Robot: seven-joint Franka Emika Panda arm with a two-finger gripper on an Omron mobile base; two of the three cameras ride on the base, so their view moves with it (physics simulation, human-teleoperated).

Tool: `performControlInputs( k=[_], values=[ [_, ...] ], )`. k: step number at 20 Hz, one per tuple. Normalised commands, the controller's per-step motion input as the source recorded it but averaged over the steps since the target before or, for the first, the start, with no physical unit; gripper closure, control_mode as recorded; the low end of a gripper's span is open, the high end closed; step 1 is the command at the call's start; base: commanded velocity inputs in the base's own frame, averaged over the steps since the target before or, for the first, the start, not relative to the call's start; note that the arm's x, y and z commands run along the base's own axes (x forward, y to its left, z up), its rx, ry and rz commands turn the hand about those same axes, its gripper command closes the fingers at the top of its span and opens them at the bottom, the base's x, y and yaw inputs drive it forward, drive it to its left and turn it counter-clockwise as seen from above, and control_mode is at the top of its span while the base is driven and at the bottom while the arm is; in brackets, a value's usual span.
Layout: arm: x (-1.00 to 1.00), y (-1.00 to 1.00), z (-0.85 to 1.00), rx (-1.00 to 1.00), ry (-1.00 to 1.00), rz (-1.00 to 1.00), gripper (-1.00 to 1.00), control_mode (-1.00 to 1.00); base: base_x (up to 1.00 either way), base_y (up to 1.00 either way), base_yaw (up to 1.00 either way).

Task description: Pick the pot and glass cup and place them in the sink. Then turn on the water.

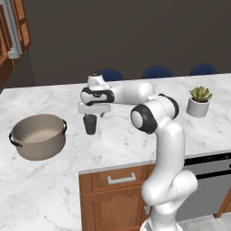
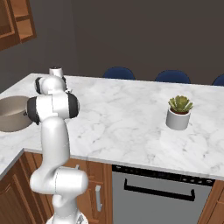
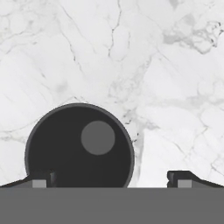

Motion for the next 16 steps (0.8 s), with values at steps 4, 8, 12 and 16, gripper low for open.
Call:
performControlInputs(
  k=[4, 8, 12, 16],
  values=[
    [0.00, 0.00, -0.04, 0.00, 0.01, 0.00, -1.00, -1.00, 0.00, 0.00, 0.00],
    [0.00, 0.00, -0.03, 0.01, 0.02, 0.00, -1.00, -1.00, 0.00, 0.00, 0.00],
    [0.00, 0.00, -0.06, 0.02, 0.04, 0.00, -1.00, -1.00, 0.00, 0.00, 0.00],
    [0.00, -0.01, -0.03, 0.03, 0.03, 0.00, -1.00, -1.00, 0.00, 0.00, 0.00]
  ],
)
